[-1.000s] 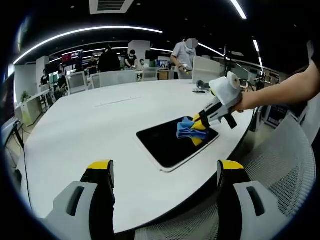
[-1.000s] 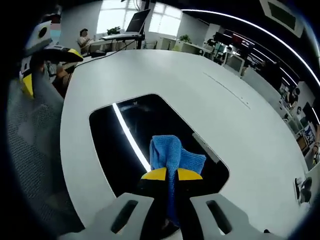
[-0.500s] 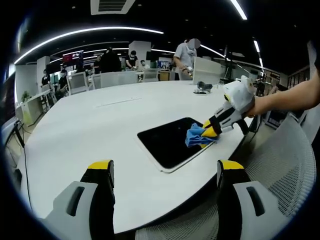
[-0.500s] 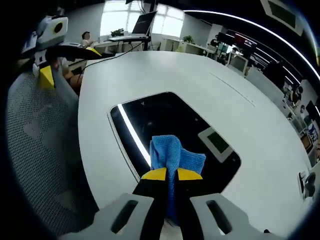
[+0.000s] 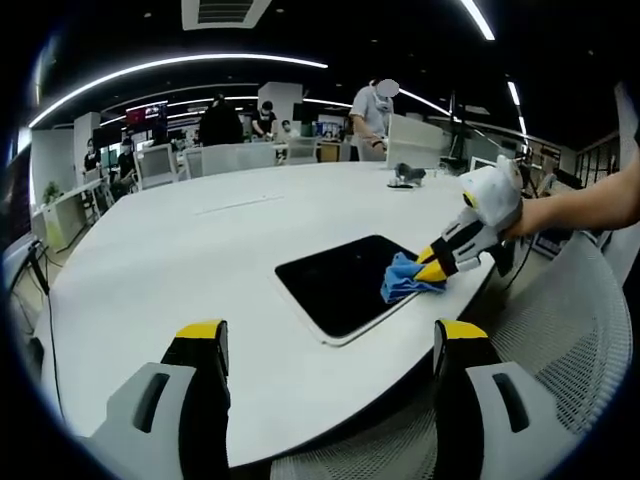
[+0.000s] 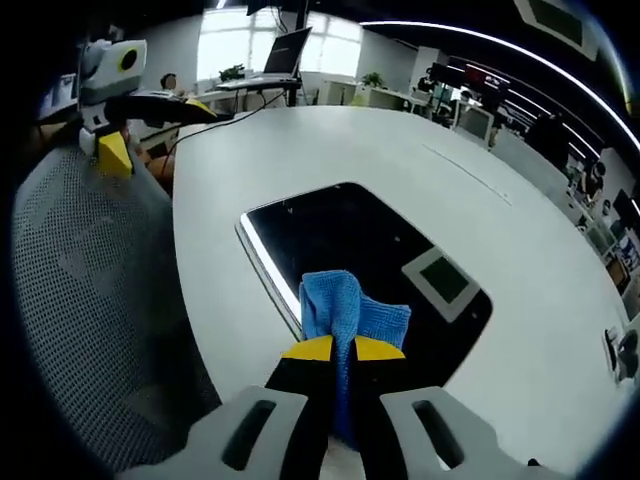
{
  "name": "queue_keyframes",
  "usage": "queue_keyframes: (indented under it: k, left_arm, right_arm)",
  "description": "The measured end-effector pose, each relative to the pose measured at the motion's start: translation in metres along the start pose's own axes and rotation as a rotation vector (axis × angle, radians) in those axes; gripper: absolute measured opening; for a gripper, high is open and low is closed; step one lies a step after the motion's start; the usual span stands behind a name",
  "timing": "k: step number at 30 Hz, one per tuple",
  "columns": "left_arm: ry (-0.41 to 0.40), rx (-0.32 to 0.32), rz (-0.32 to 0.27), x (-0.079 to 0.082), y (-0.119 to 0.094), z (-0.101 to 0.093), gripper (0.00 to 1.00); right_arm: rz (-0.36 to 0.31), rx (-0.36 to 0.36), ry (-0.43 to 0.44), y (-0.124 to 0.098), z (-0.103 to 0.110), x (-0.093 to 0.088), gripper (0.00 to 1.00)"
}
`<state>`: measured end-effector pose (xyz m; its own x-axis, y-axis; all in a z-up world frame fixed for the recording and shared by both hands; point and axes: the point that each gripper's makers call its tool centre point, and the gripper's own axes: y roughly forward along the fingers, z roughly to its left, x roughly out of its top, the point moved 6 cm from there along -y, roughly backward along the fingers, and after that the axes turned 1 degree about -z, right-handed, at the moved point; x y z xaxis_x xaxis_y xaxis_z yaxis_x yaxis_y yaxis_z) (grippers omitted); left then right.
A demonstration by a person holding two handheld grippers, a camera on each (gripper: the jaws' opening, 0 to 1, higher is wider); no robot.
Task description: Wipe the mirror surface with the cleaning cloth until all visible marks leave the cleaned area.
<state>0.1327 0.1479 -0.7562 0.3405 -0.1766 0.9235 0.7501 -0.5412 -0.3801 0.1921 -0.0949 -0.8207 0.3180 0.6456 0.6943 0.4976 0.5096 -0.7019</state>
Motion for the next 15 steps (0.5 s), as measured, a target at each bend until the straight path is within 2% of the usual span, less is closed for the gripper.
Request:
queue_keyframes:
  k: [5, 10, 15]
  left_arm:
    - [-0.001, 0.004, 0.0, 0.0002, -0.0001, 0.0005, 0.83]
    - [0.0, 0.003, 0.001, 0.0002, -0.0001, 0.0004, 0.83]
    - [-0.001, 0.006, 0.0, 0.0004, -0.0003, 0.0008, 0.83]
  right_arm:
    - [0.022, -0.001, -0.052, -0.0011, 0.004, 0.0011, 0.0]
    - [0.015, 0.006, -0.015, -0.0014, 0.0015, 0.0002, 0.0]
    - [0.009, 0.006, -0.028, -0.0012, 0.0015, -0.0001, 0.0]
